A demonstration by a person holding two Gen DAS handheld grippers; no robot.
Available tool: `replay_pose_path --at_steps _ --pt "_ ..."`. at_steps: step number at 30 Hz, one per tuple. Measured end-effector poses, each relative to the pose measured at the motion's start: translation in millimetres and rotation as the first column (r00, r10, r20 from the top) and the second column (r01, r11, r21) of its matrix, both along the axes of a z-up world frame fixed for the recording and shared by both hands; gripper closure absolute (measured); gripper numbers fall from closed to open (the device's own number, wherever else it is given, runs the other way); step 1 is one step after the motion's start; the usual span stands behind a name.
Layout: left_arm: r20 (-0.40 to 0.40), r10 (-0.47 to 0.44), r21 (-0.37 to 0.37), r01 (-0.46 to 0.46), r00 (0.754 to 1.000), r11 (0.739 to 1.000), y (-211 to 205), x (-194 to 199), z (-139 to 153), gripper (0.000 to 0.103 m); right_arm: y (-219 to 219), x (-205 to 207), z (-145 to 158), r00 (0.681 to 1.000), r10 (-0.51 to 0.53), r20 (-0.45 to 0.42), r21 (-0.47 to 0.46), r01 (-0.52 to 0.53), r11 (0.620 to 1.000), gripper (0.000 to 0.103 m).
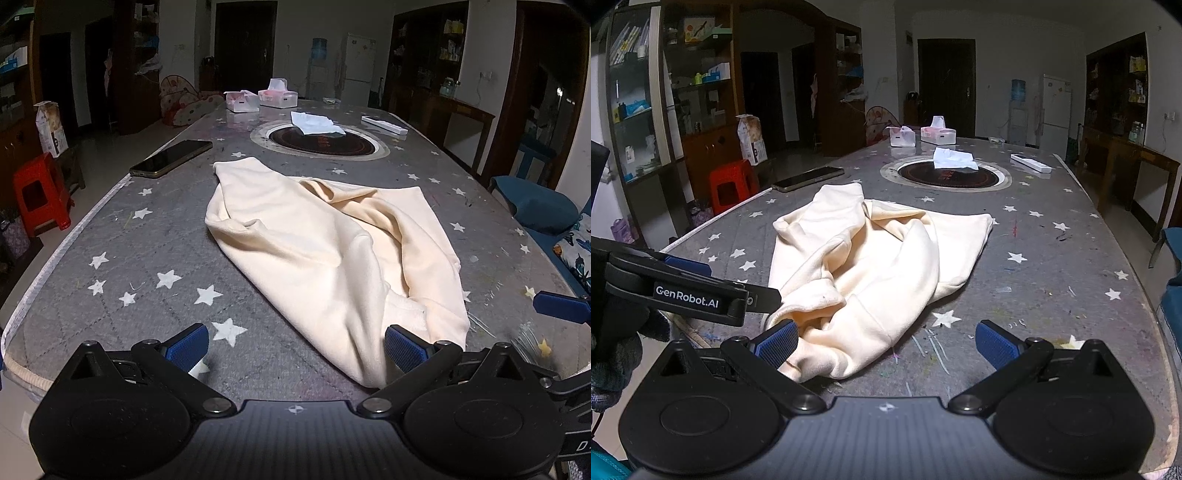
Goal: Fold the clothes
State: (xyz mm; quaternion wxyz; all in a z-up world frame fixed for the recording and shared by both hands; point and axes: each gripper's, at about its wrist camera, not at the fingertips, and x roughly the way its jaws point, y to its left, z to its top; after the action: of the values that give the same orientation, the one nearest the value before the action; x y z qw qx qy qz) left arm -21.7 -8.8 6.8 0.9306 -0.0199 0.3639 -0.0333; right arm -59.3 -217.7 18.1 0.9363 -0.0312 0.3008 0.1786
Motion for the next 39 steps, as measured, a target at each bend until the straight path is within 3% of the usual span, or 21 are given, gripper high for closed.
replay_pose_path --at_steps 27,39 --pt "-0.013 -0.01 -0.029 0.009 1.0 1.0 2 25 3 0.0 7 17 -5 0.999 0.024 -0.031 -0.004 -0.024 1.0 0.0" --pt "0.025 -0.081 -0.02 0.081 0.996 0.997 -11 53 10 0.001 3 41 -10 0.997 0.011 -0.073 0.009 -0.01 1.0 0.0"
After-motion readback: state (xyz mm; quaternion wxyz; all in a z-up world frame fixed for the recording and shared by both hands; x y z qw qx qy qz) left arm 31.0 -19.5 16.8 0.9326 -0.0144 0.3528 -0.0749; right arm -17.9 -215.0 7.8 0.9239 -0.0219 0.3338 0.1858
